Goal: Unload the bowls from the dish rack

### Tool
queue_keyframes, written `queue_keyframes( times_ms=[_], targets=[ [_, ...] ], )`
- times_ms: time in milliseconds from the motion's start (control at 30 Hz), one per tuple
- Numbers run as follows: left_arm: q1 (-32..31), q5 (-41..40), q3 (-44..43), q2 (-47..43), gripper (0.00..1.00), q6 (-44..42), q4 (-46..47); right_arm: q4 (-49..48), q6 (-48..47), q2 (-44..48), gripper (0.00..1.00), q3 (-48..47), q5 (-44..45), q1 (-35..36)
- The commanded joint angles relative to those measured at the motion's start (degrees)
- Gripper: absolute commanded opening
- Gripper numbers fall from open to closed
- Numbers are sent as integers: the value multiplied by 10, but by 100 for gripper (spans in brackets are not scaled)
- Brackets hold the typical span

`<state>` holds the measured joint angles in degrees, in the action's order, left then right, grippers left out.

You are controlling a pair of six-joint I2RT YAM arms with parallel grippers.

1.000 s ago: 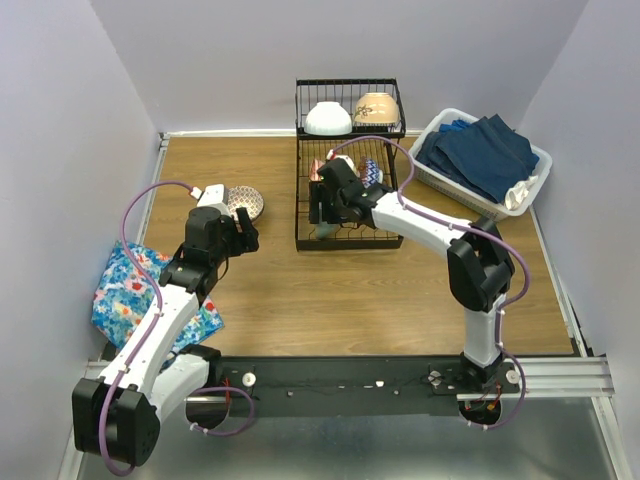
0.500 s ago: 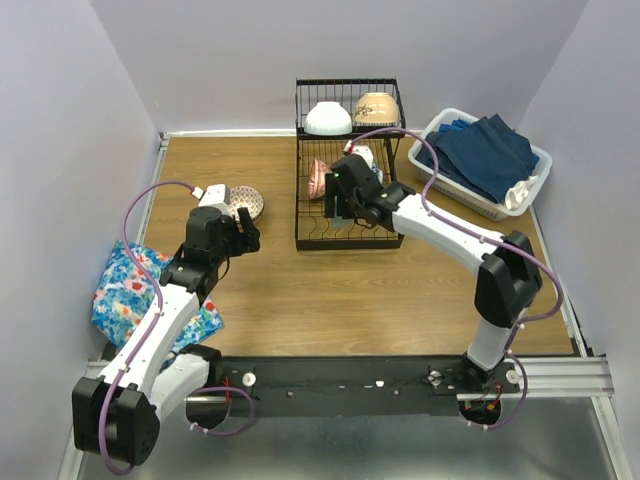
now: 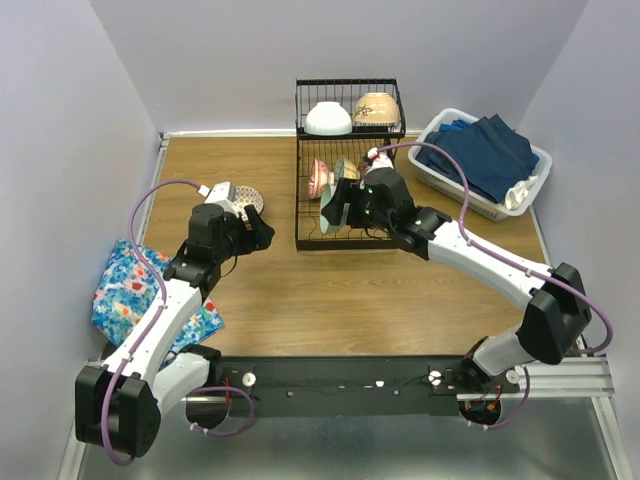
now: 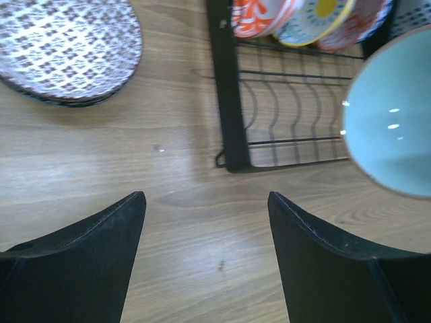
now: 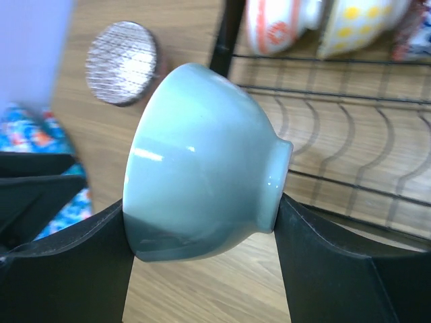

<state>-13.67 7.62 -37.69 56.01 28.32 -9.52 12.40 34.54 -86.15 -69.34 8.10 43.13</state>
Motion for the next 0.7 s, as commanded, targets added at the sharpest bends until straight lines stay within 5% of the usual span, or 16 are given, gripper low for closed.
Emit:
queue_keyframes(
  times_ms=[0,667],
  targets=[
    [-5,77,-7,3,82,95,76,-153,43,50,22,45,-77,3],
    [-56,112,7,77,77,211,180,-374,120,69,22,152,-223,3]
  ],
)
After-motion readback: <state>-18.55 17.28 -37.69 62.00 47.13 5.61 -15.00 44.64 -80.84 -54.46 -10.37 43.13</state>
